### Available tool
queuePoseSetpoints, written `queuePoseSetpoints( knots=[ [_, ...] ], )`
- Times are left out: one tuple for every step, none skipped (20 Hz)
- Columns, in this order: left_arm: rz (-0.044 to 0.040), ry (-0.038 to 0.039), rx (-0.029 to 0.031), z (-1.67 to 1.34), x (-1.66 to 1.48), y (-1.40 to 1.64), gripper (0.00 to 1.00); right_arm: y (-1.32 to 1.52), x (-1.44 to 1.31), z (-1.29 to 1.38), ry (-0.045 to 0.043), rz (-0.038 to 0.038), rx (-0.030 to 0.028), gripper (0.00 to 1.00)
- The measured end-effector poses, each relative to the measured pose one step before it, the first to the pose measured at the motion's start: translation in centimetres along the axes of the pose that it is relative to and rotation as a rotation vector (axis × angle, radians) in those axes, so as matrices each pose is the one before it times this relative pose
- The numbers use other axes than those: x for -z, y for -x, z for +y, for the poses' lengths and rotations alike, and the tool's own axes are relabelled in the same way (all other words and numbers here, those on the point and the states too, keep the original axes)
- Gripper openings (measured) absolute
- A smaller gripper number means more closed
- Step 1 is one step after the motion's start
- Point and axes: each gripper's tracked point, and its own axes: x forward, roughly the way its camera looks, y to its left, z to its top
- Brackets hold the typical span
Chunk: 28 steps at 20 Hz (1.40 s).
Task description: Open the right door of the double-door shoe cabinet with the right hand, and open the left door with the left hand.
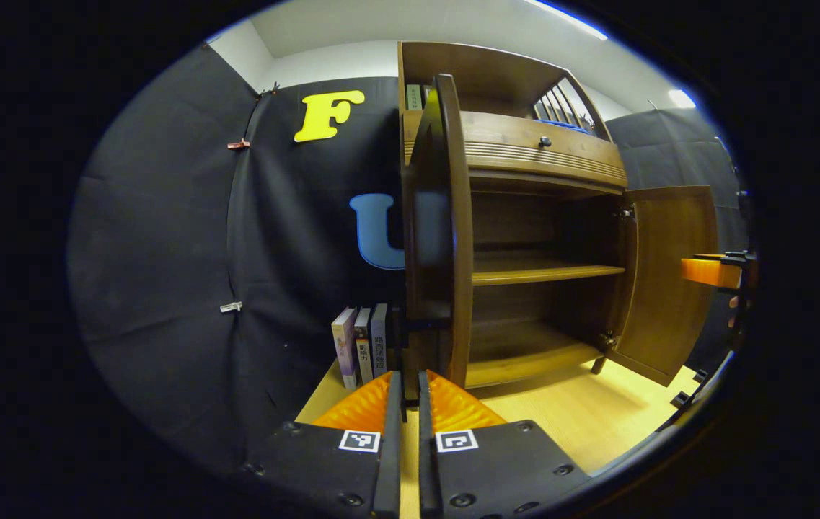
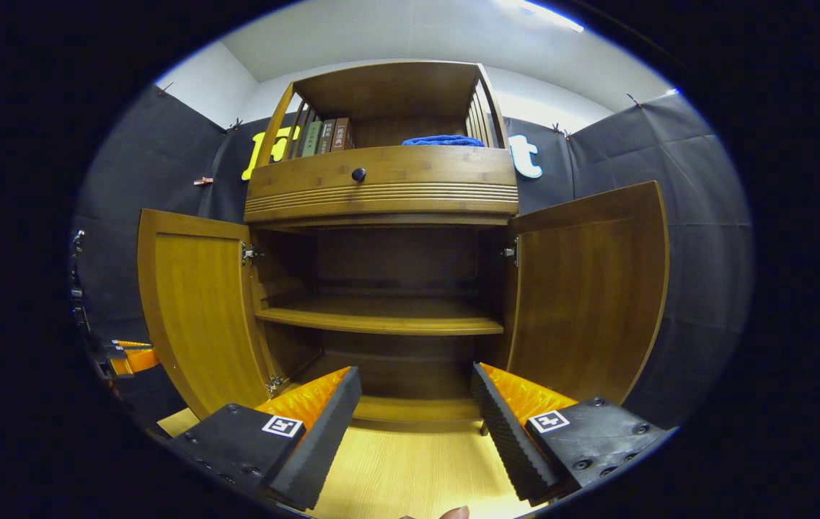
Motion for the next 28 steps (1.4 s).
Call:
queuePoseSetpoints(
  knots=[
    [-0.00959,0.0086,0.00531,-0.516,-0.234,0.503,0.15,-0.124,0.089,0.108,-0.00242,0.00103,-0.00247,0.98],
    [-0.00678,0.00696,0.01019,-0.597,-0.18,0.35,0.21,-0.124,0.0,0.151,-0.0033,0.00009,-0.00073,0.98],
    [-0.00551,0.00398,0.01181,-0.702,-0.135,0.225,0.27,-0.145,0.001,0.061,-0.00381,0.00062,0.00191,0.98],
    [-0.00247,0.00125,0.00759,-0.583,0.057,0.101,0.37,-0.185,0.044,0.022,-0.00345,-0.00204,0.00057,0.98],
    [-0.00818,0.00032,0.01391,-0.654,-0.275,0.203,0.51,-0.15,-0.187,-0.036,-0.00315,-0.00389,0.0037,0.98],
    [-0.01276,-0.00696,0.00655,-0.68,-0.395,-0.103,0.65,-0.09,-0.173,-0.128,-0.00394,-0.00503,0.00463,0.98],
    [-0.01241,-0.00931,0.00797,-0.483,-0.484,-0.02,0.77,-0.101,-0.304,-0.156,-0.00353,-0.00792,0.00659,0.98],
    [-0.00941,-0.00822,0.00857,-0.606,-0.321,-0.108,0.89,-0.162,-0.274,-0.159,-0.001,-0.00808,0.0066,0.98],
    [-0.00088,-0.00153,0.00998,-0.521,-0.216,-0.252,0.94,-0.111,-0.117,-0.169,0.00024,-0.00402,0.00556,0.98],
    [0.0029,0.00719,0.01243,-0.772,0.049,-0.402,0.96,-0.032,0.02,-0.157,-0.00028,-0.00136,0.00323,0.98],
    [0.00492,0.0137,0.00502,-0.498,-0.12,-0.207,0.97,-0.016,-0.02,-0.07,-0.00119,0.0011,0.00248,0.98],
    [0.00197,0.01509,-0.00873,-0.226,-0.098,-0.154,0.96,0.122,0.02,-0.054,-0.00244,0.00051,0.0017,0.98],
    [-0.00379,0.01087,-0.02354,0.096,-0.134,-0.229,0.96,0.054,-0.082,-0.023,-0.00249,-0.00199,0.00184,0.98],
    [-0.00214,0.00908,-0.01862,-0.006,-0.05,-0.047,0.97,0.118,-0.036,-0.041,-0.00064,-0.00141,0.00231,0.98],
    [-0.00841,0.0018,-0.01294,-0.168,-0.266,0.107,0.97,0.13,-0.046,-0.031,0.00216,-0.00229,0.00236,0.98],
    [-0.01511,-0.0005,-0.00977,-0.16,-0.455,-0.071,0.97,0.04,-0.001,-0.071,0.00292,-0.00075,0.00199,0.98],
    [-0.00911,0.00054,0.00016,-0.308,-0.352,-0.016,0.97,0.045,-0.035,-0.024,0.00296,-0.00087,0.00099,1.0],
    [0.00403,-0.00018,-0.00106,-0.279,0.112,-0.028,0.97,0.073,0.017,-0.03,0.00254,-0.00008,0.00083,0.98],
    [-0.0015,0.00597,0.00835,-0.394,-0.176,-0.061,0.96,-0.023,0.019,-0.02,0.00088,0.0019,0.00026,0.98],
    [-0.00152,0.01213,0.02127,-0.858,-0.307,0.13,0.96,0.033,-0.048,-0.012,-0.00034,-0.00028,0.00078,0.98],
    [-0.01274,0.00566,0.01401,-0.649,-0.51,-0.001,0.96,-0.054,-0.029,-0.011,-0.00133,-0.002,-0.00017,0.98],
    [-0.00504,-0.00428,0.01268,-0.655,-0.294,-0.134,0.94,0.012,0.044,0.028,0.00011,-0.00086,-0.00102,0.98],
    [0.00269,-0.00522,0.00684,-0.45,0.028,-0.162,0.94,-0.091,-0.043,0.019,0.00137,0.00076,0.00003,0.98],
    [0.00312,0.00111,0.00364,-0.294,0.154,-0.271,0.94,-0.077,0.0,0.031,-0.00097,-0.00091,-0.00141,0.98],
    [0.00353,0.0047,-0.001,-0.203,-0.022,-0.279,0.94,-0.019,-0.02,-0.015,-0.00243,0.00016,-0.00129,0.98],
    [0.00402,0.00411,-0.00091,-0.133,0.121,-0.299,0.92,-0.06,-0.035,0.118,-0.00293,-0.00054,-0.00388,0.98],
    [0.00538,0.00197,-0.00017,-0.123,0.046,-0.311,0.94,-0.1,-0.096,0.081,-0.00051,-0.00159,-0.00131,0.98],
    [0.00433,-0.00138,-0.00578,-0.007,0.098,-0.366,0.94,0.015,0.068,-0.031,-0.00003,-0.00134,-0.0019,0.98]
  ],
)
